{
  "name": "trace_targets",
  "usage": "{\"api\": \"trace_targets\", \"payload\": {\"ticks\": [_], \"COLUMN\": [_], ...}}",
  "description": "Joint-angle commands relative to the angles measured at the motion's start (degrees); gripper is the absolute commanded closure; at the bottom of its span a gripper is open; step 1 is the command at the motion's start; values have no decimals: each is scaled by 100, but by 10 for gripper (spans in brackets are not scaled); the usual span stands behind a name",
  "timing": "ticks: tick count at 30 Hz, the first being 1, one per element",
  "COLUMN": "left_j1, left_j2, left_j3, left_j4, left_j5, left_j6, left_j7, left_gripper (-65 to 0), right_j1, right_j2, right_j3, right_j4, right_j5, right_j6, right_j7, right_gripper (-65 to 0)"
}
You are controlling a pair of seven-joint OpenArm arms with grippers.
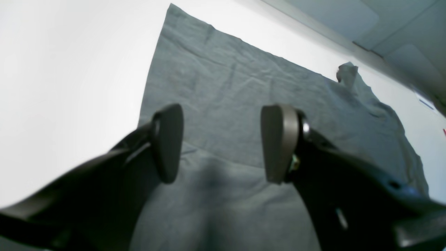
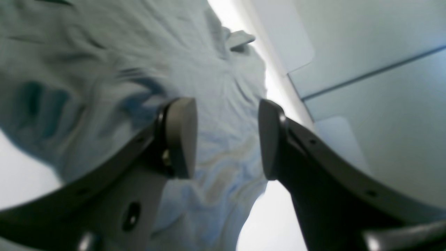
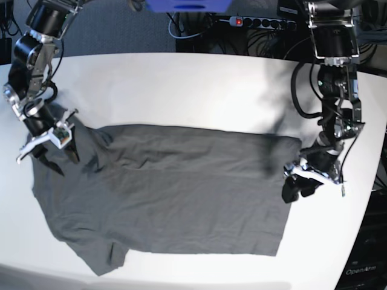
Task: Fold the T-shirt properly
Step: 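Open the left gripper, then the right gripper, releasing the folded edge, then raise the right gripper and move it toward the sleeve and collar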
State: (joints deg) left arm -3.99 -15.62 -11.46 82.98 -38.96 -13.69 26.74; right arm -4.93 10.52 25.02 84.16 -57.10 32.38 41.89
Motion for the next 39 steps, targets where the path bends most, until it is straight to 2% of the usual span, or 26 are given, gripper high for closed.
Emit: {"api": "trace_targets", "payload": {"ticks": [1,9,11,14,18,21,24,27,30,34,39], "left_j1": [-115,-124,-124,-124,-124,-124,-124,-124,-124,-124,-124], "left_j2": [-69,-69,-69,-69,-69,-69,-60,-60,-60,-43,-34], "left_j3": [-27,-27,-27,-27,-27,-27,-27,-27,-27,-27,-27], "left_j4": [102,111,111,111,128,111,111,146,155,155,164], "left_j5": [-73,-73,-73,-73,-73,-73,-73,-73,-100,-108,-117], "left_j6": [-59,-59,-59,-59,-59,-59,-59,-59,-59,-59,-59], "left_j7": [-120,-120,-120,-120,-120,-120,-120,-120,-112,-103,-103], "left_gripper": [-352,-352,-352,-352,-352,-352,-352,-352,-352,-352,-352], "right_j1": [5,-373,-426,-426,-408,-197,198,752,1262,1464,1262], "right_j2": [104,95,95,33,-37,-283,-670,-1206,-1681,-1769,-1769], "right_j3": [70,175,175,184,342,553,1002,1503,1934,2048,1995], "right_j4": [98,63,19,28,248,538,819,1118,1373,1531,1558], "right_j5": [106,106,106,132,141,334,545,563,528,528,545], "right_j6": [-69,-60,133,762,762,762,762,762,762,762,762], "right_j7": [88,79,-44,-237,-431,-439,-510,-949,-1705,-2628,-3270], "right_gripper": [-281,-281,-281,-281,-281,-281,-281,-281,-281,-281,-281]}}
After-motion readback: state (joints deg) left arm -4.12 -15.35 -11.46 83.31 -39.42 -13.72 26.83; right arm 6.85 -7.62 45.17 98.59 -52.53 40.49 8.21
